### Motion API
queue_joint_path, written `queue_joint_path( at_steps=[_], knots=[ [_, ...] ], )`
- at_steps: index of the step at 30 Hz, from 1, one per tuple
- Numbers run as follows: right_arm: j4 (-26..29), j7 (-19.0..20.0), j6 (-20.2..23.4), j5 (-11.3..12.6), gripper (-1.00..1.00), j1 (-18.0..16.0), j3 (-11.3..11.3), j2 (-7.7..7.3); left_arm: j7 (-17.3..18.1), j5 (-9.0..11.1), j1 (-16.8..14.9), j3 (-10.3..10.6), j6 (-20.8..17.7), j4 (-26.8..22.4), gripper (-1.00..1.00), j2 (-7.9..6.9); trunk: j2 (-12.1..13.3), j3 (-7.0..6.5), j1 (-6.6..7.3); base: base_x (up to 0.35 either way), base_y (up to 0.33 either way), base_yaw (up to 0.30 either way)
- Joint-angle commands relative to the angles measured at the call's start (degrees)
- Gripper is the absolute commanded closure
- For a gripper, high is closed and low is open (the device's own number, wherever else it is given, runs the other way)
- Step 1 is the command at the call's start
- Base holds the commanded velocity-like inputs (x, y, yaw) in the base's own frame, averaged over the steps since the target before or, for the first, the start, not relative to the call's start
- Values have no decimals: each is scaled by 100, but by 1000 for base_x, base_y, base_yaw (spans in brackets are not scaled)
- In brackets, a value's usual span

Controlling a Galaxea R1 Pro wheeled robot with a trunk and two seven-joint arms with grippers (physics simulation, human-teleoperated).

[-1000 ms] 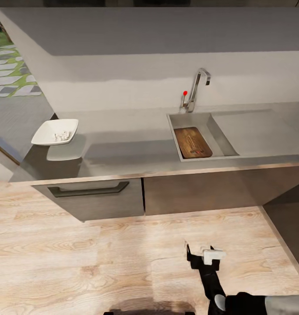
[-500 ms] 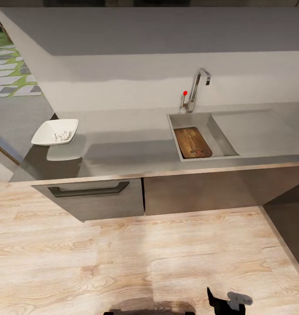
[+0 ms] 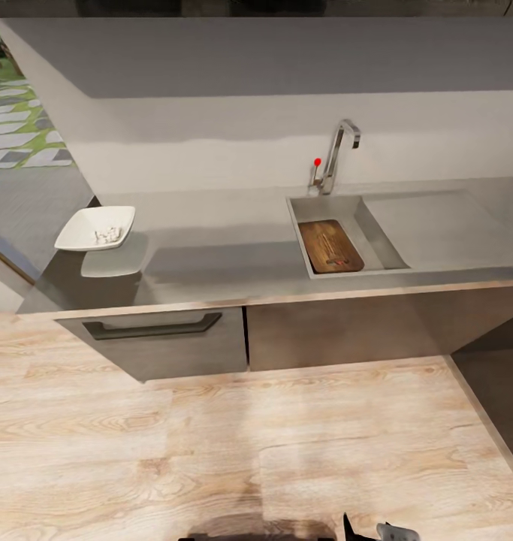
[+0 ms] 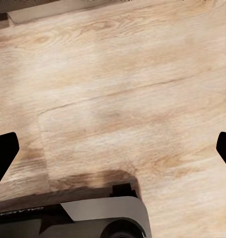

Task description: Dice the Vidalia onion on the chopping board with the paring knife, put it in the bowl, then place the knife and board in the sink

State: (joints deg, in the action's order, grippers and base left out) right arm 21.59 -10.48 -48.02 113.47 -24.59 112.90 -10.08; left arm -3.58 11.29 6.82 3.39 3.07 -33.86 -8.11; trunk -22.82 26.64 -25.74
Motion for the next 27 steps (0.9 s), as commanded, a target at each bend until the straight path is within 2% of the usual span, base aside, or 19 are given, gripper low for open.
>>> queue_joint_path(
  at_steps=[1, 27],
  knots=[
    [21, -55, -23, 0, -100, -11, 48, -3, -38, 49, 3, 38, 17, -2, -100, -7, -10, -1, -4, 0, 0, 0],
    [19, -51, -31, 0, -100, -11, 49, -2, -38, 49, 3, 38, 18, 46, -100, -7, -10, -238, -4, 0, 0, 0]
  ],
)
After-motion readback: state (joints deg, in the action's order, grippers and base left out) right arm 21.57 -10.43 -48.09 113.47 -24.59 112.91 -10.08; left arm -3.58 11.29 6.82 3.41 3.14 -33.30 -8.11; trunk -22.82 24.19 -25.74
